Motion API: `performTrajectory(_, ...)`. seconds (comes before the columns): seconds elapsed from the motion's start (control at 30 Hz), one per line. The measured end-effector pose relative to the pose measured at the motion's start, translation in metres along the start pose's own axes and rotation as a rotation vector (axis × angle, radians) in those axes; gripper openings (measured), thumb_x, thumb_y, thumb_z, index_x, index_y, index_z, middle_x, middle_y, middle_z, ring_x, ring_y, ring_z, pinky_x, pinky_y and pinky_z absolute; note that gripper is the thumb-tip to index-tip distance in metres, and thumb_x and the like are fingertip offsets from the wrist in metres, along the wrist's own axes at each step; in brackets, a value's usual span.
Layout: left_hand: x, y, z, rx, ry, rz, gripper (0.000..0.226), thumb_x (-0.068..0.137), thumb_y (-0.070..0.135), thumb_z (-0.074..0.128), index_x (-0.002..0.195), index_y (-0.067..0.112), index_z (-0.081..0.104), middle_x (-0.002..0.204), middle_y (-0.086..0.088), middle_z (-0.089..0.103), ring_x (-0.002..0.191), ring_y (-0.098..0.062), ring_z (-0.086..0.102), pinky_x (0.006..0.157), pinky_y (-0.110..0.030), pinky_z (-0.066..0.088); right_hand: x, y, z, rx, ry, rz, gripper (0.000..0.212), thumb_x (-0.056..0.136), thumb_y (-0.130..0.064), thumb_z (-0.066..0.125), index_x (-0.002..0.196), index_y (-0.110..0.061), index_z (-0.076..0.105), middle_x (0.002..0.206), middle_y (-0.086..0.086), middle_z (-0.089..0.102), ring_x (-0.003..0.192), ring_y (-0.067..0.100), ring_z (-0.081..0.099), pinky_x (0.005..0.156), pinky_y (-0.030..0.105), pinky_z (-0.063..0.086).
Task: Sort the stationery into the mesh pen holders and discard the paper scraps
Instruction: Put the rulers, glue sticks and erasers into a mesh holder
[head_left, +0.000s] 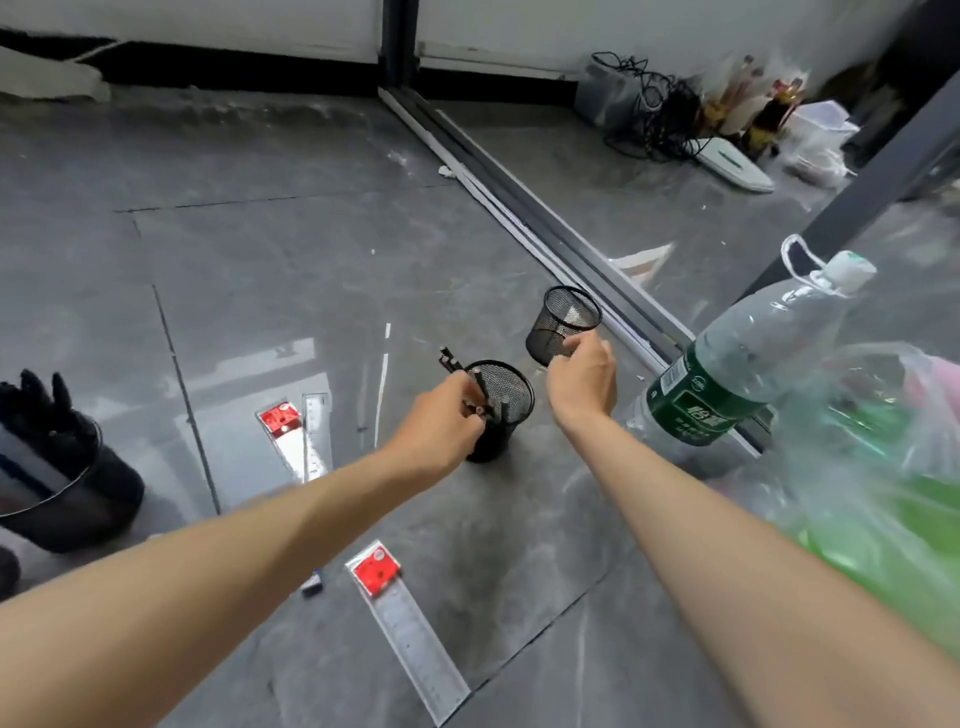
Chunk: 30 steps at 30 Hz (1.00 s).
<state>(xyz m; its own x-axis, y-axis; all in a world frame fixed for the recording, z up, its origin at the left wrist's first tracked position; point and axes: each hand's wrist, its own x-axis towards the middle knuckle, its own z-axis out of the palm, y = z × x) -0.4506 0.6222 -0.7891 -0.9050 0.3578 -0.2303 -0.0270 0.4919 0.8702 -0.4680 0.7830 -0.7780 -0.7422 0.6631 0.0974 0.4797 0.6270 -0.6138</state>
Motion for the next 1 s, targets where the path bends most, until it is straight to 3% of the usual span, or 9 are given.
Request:
performTrajectory(0.1,0.004,-0.008,0.012,-0.028,0.057,0.010,0.016,0.090,0.018,0.055,0.100,0.014,0.044,0.084,-0.007,0.060,0.075,-0.025,0.063,0.062,-0.032,0.049,0.016,0.009,0.015,-0.073,-0.106,-0.008,0.047,0.087,-0.007,0.047,0.132,-0.017,0.041,0.135,0.012,0.040,0.111,0.033,0.051,0.086,0.036,0.040)
performTrajectory(0.23,0.006,-0.017,0.018,-0.168,0.035,-0.018,0.024,0.095,0.020,0.051,0.117,0.015,0.042,0.090,-0.008,0.057,0.076,-0.021,0.058,0.043,-0.009,0.039,0.037,0.013,0.026,-0.153,-0.230,0.014,0.076,0.088,-0.009,0.049,0.150,-0.030,0.009,0.147,0.020,0.021,0.123,0.038,0.043,0.098,0.037,0.037)
performTrajectory(0.33,0.012,-0.023,0.014,-0.096,-0.019,0.010,0.016,0.097,0.020,0.045,0.113,0.019,0.049,0.093,-0.009,0.061,0.076,-0.020,0.062,0.052,-0.013,0.046,0.060,0.014,0.033,-0.184,-0.322,0.079,0.081,0.090,-0.012,0.050,0.151,-0.033,0.000,0.152,0.024,0.007,0.131,0.039,0.035,0.104,0.038,0.034)
performTrajectory(0.43,0.021,-0.026,0.008,0.031,-0.068,0.034,0.017,0.096,0.014,0.045,0.106,0.010,0.058,0.094,-0.011,0.067,0.085,-0.019,0.066,0.078,-0.034,0.052,0.082,0.021,0.035,-0.261,-0.416,0.081,0.076,0.089,-0.017,0.054,0.150,-0.028,0.010,0.149,0.028,0.018,0.133,0.040,0.032,0.107,0.040,0.032)
performTrajectory(0.53,0.025,-0.026,0.005,-0.007,-0.052,0.017,0.022,0.090,0.005,0.047,0.108,0.004,0.061,0.092,-0.012,0.067,0.090,-0.025,0.064,0.083,-0.038,0.051,0.094,0.029,0.029,-0.270,-0.342,-0.007,0.054,0.084,-0.015,0.062,0.132,-0.015,0.037,0.129,0.020,0.049,0.118,0.036,0.048,0.094,0.037,0.041)
performTrajectory(0.67,0.018,-0.027,0.000,-0.077,0.004,0.021,0.046,0.088,0.002,0.048,0.133,0.013,0.048,0.096,-0.007,0.063,0.095,-0.025,0.062,0.083,-0.033,0.048,0.087,0.042,0.020,-0.351,-0.143,-0.076,0.022,0.085,-0.011,0.062,0.106,-0.010,0.056,0.111,0.014,0.061,0.102,0.033,0.057,0.082,0.035,0.045)
performTrajectory(0.77,0.003,-0.032,-0.010,-0.085,0.028,0.010,0.049,0.090,0.004,0.045,0.137,0.018,0.038,0.093,0.000,0.059,0.093,-0.024,0.063,0.079,-0.035,0.050,0.067,0.051,0.014,-0.470,-0.071,-0.169,0.015,0.087,-0.012,0.059,0.102,-0.008,0.059,0.104,0.016,0.063,0.097,0.033,0.059,0.079,0.035,0.044)
performTrajectory(0.9,-0.027,-0.044,-0.029,-0.055,0.062,-0.078,0.043,0.093,0.005,0.043,0.134,0.016,0.037,0.089,-0.005,0.058,0.086,-0.024,0.064,0.059,-0.029,0.048,0.032,0.044,-0.001,-0.734,-0.129,-0.352,0.014,0.089,-0.015,0.056,0.098,-0.007,0.060,0.103,0.017,0.064,0.099,0.035,0.059,0.072,0.032,0.037)
performTrajectory(1.0,-0.056,-0.058,-0.042,0.057,-0.012,-0.108,0.036,0.092,0.005,0.045,0.127,0.012,0.044,0.094,-0.008,0.060,0.078,-0.017,0.062,0.055,-0.019,0.042,-0.003,0.027,-0.011,-0.956,-0.261,-0.477,0.015,0.082,-0.008,0.056,0.096,-0.008,0.063,0.103,0.013,0.067,0.097,0.033,0.063,0.066,0.029,0.038)
